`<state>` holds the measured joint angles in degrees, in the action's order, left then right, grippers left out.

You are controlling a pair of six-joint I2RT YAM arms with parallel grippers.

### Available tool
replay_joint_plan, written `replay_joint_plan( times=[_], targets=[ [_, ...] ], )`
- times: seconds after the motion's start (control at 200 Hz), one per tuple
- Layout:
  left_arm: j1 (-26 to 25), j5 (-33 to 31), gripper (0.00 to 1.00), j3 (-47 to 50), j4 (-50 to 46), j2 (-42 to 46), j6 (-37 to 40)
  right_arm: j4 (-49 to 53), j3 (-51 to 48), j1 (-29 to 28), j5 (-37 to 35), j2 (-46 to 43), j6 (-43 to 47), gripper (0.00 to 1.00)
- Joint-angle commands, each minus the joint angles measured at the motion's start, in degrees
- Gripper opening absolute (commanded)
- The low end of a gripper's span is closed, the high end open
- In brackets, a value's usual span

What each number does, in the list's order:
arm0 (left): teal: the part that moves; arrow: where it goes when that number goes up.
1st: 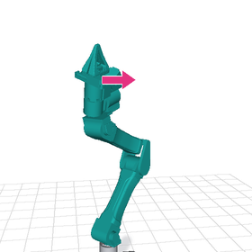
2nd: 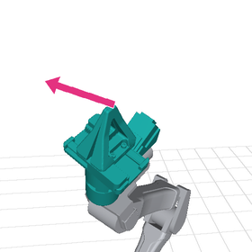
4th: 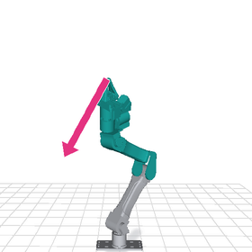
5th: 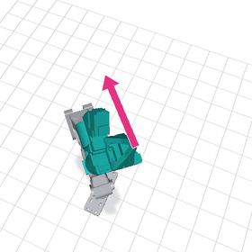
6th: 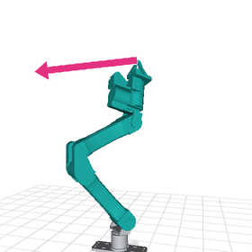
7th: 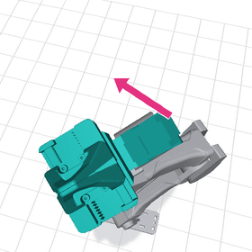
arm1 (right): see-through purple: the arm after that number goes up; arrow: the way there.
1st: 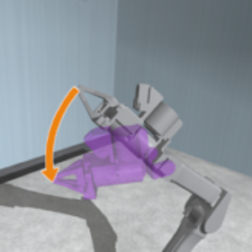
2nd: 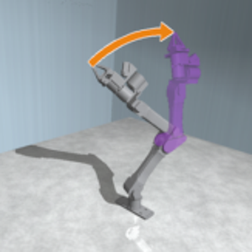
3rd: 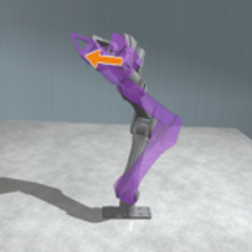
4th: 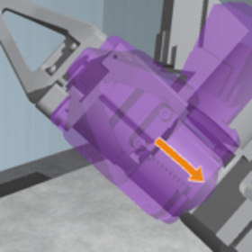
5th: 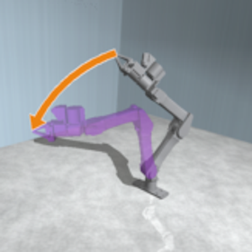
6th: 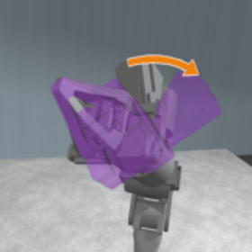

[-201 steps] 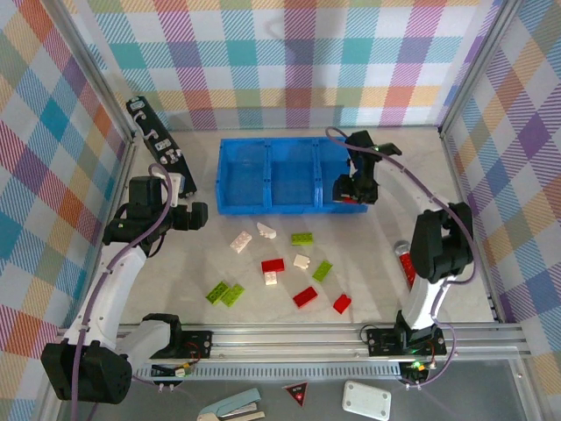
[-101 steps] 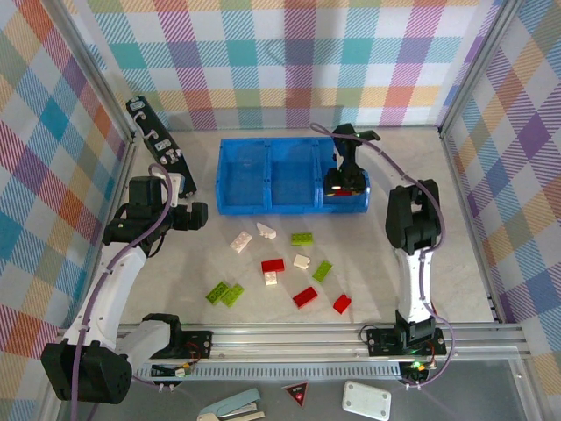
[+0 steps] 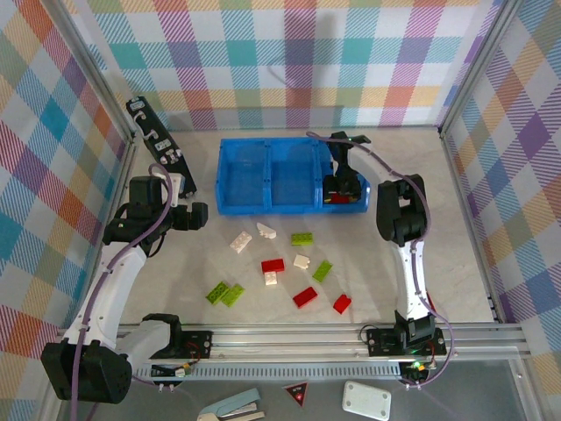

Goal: Sort the legos into containers by color

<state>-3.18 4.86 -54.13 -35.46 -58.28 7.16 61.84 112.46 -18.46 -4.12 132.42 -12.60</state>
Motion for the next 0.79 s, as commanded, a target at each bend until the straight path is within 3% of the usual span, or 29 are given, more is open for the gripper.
replay_joint_plan(
  times=[0.0, 0.79],
  targets=[
    [0.6, 0.2, 1.00, 0.3, 0.6, -0.2, 0.6, 1.7, 1.9, -0.5, 0.0, 1.0, -0.5, 0.72],
    [0.6, 0.7, 1.00, 0.1, 0.6, -0.9, 0.8, 7.5, -0.1, -2.6, -3.3, -11.8, -1.2, 0.77]
  ],
)
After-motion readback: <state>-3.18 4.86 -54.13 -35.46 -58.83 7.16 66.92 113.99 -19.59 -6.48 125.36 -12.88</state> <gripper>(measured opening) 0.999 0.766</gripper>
